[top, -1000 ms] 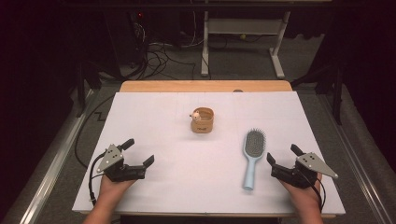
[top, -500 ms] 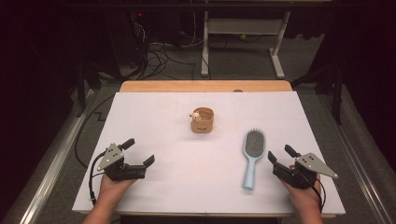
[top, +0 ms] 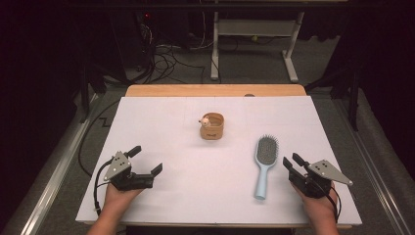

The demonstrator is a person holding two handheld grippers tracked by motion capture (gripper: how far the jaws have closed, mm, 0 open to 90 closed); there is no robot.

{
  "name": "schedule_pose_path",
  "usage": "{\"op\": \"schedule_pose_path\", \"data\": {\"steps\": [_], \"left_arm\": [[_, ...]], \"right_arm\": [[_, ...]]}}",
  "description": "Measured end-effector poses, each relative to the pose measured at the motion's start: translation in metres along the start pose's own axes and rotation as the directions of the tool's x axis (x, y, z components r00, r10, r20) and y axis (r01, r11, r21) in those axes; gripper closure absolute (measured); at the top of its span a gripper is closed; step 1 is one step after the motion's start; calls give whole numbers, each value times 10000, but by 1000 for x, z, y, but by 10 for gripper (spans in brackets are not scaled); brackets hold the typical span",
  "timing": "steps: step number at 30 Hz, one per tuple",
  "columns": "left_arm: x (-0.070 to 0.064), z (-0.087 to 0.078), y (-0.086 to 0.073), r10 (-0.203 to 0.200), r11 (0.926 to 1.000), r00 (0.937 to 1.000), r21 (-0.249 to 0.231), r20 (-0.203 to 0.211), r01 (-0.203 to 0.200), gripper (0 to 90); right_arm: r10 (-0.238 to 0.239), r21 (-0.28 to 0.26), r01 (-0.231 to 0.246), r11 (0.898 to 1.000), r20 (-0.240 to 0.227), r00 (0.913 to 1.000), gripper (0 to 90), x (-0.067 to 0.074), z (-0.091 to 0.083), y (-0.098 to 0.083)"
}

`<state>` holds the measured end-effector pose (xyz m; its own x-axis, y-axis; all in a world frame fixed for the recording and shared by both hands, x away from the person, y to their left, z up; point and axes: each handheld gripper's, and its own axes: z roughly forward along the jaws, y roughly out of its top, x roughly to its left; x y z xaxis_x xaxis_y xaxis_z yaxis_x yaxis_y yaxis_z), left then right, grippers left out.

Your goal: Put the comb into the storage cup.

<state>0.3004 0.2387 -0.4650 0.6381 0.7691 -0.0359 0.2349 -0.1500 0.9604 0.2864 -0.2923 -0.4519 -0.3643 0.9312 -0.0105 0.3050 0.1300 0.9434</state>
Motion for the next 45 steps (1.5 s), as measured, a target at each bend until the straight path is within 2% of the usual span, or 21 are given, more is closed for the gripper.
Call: {"op": "schedule_pose_path", "data": {"steps": [4,5,8,9,10,17,19,20,22,25,35,45], "left_arm": [[0,0,0,-27,10000,10000,9,50,26,0],[0,0,0,-7,10000,10000,64,57,6,0],[-1,0,0,41,10000,10000,10,68,-41,0],[-1,0,0,41,10000,10000,10,68,-41,0],[-1,1,0,48,10000,9999,41,119,-48,0],[-3,3,-1,53,9999,9998,113,207,-55,0],[-3,3,-1,65,9999,9999,107,150,-67,0],[-2,3,-1,60,10000,10000,68,-10,-60,3],[-1,3,-1,-131,9998,9999,140,79,130,3],[-2,3,-1,7,9997,9999,260,123,-10,0],[-2,3,-1,-28,9998,9996,193,285,23,0],[-2,3,-1,33,9998,9996,209,268,-39,0]], "right_arm": [[64,35,-64,10000,-59,10000,682,-2,0,0],[163,169,-158,9997,-318,9994,732,-3,0,1],[132,269,-121,9996,-418,9990,819,-3,1,0],[132,269,-121,9996,-418,9990,819,-3,1,0],[179,305,-164,9994,-484,9987,895,-4,1,1],[155,278,-142,9995,-499,9986,900,-4,0,2],[139,281,-124,9995,-523,9985,900,-4,0,2],[198,346,-177,9992,-609,9979,900,-4,0,2],[170,380,-145,9992,-645,9978,900,-3,1,2],[96,375,-71,9993,-668,9977,900,-2,0,2],[11,371,20,9993,-847,9964,900,0,0,3],[34,579,42,9983,-1301,9915,900,7,4,3]]}}
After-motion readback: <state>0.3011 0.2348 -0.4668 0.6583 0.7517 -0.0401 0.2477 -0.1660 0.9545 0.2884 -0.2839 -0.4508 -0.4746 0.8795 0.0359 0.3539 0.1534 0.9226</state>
